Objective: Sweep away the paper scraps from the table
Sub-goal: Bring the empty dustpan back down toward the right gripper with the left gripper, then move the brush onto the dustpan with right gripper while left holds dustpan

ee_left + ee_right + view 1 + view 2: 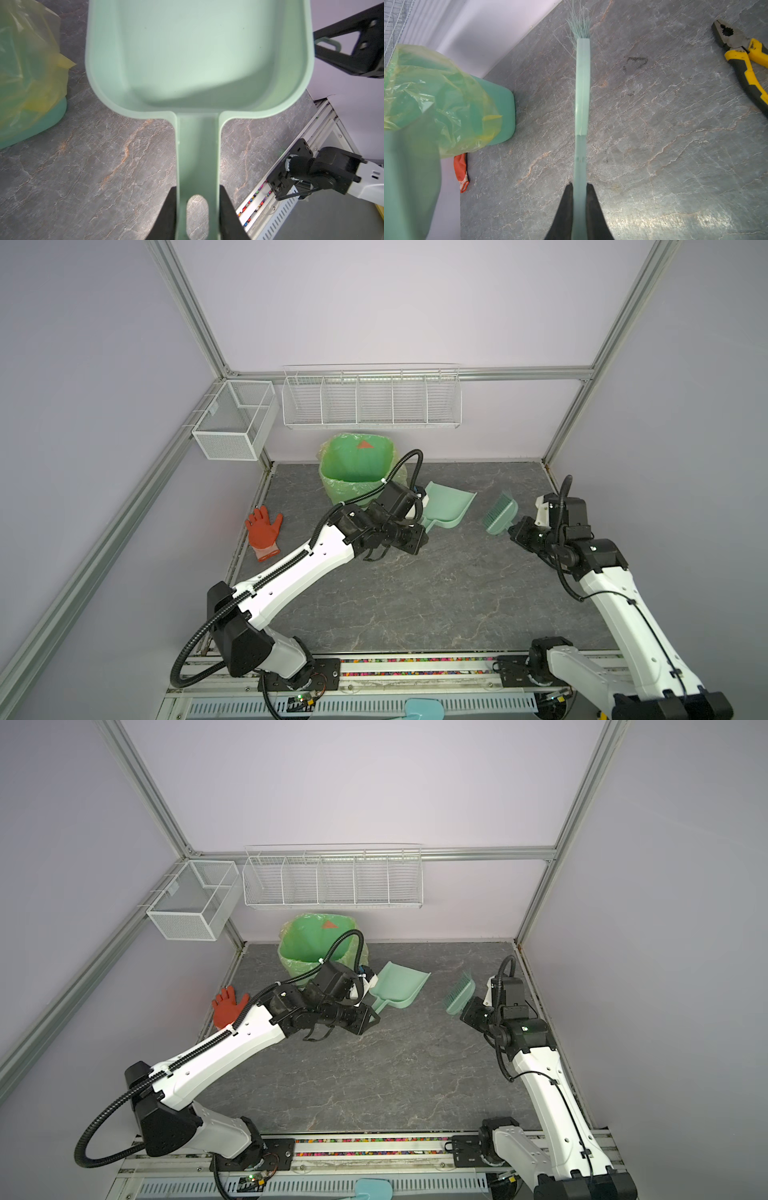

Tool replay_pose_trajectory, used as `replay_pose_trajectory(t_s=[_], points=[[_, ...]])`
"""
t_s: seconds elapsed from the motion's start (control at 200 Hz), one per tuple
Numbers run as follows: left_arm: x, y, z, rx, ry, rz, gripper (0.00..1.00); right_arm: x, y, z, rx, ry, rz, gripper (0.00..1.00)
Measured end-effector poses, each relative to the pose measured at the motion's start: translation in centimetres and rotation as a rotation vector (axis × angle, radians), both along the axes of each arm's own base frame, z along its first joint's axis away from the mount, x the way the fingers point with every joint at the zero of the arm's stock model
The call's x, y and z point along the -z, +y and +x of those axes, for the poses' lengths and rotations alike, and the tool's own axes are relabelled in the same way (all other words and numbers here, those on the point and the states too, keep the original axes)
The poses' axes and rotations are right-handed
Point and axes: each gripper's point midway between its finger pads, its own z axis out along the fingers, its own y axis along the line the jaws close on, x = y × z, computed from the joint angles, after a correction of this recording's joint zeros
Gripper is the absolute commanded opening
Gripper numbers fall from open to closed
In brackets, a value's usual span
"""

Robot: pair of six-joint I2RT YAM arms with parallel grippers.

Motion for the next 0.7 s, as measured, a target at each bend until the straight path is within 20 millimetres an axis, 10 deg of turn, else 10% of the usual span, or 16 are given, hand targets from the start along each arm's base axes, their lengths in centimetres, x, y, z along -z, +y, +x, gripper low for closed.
replay_pose_trajectory(t_s=[0.7], points=[[11.2,-2.6,3.4,-0.014,0.047,0.240,0.00,-1.7,0.4,1.8,-0.006,-0.113,0.021,0.07]])
